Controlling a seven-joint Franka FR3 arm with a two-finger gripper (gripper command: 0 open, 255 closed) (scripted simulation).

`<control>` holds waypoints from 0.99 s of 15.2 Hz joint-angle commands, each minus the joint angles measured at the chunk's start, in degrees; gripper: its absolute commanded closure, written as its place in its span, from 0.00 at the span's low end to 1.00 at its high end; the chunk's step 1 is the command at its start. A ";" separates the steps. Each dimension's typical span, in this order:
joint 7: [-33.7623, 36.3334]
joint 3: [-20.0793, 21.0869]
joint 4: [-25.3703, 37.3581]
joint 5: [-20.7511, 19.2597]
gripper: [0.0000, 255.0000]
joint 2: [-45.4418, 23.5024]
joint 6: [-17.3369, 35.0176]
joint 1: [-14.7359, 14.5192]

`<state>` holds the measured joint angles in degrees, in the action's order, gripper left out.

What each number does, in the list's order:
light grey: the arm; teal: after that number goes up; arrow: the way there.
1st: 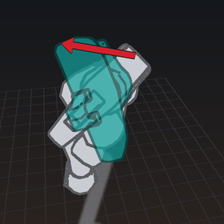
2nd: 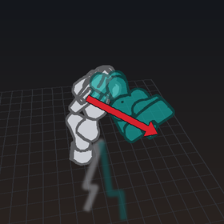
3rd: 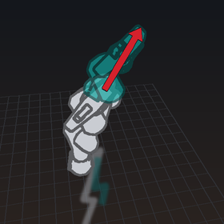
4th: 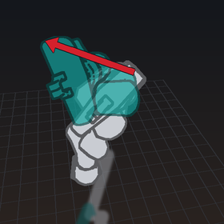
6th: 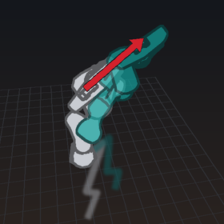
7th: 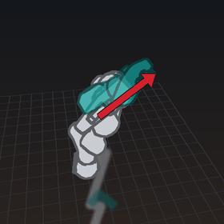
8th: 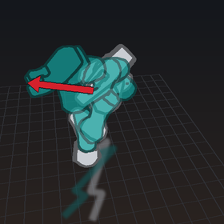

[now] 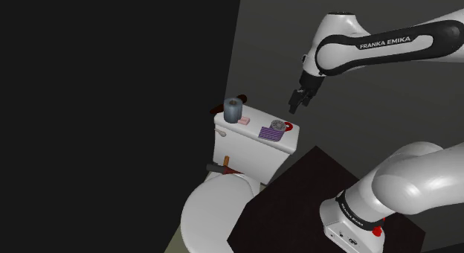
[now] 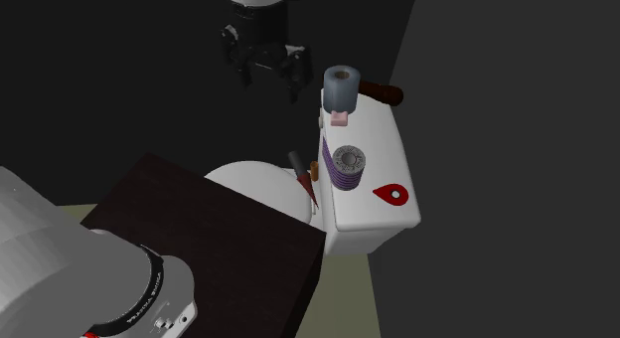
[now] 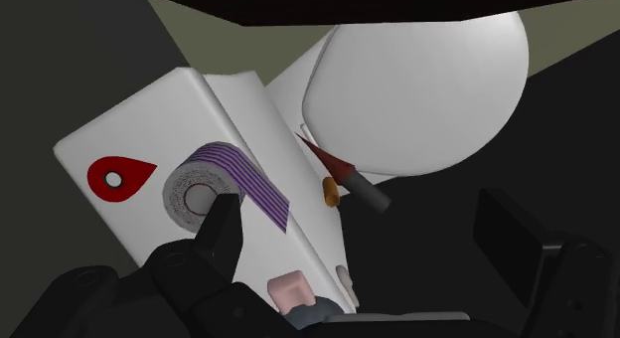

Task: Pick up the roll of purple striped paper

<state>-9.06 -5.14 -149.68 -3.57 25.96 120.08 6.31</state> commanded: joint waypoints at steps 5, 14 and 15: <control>-3.92 -3.28 1.23 -0.12 0.00 -12.78 12.66 1.23; -12.72 -6.04 9.23 5.79 0.00 -34.17 27.12 3.03; -13.88 -5.93 10.53 6.82 0.00 -36.56 28.29 3.52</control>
<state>-21.63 -11.01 -140.13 2.28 -8.28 146.89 9.35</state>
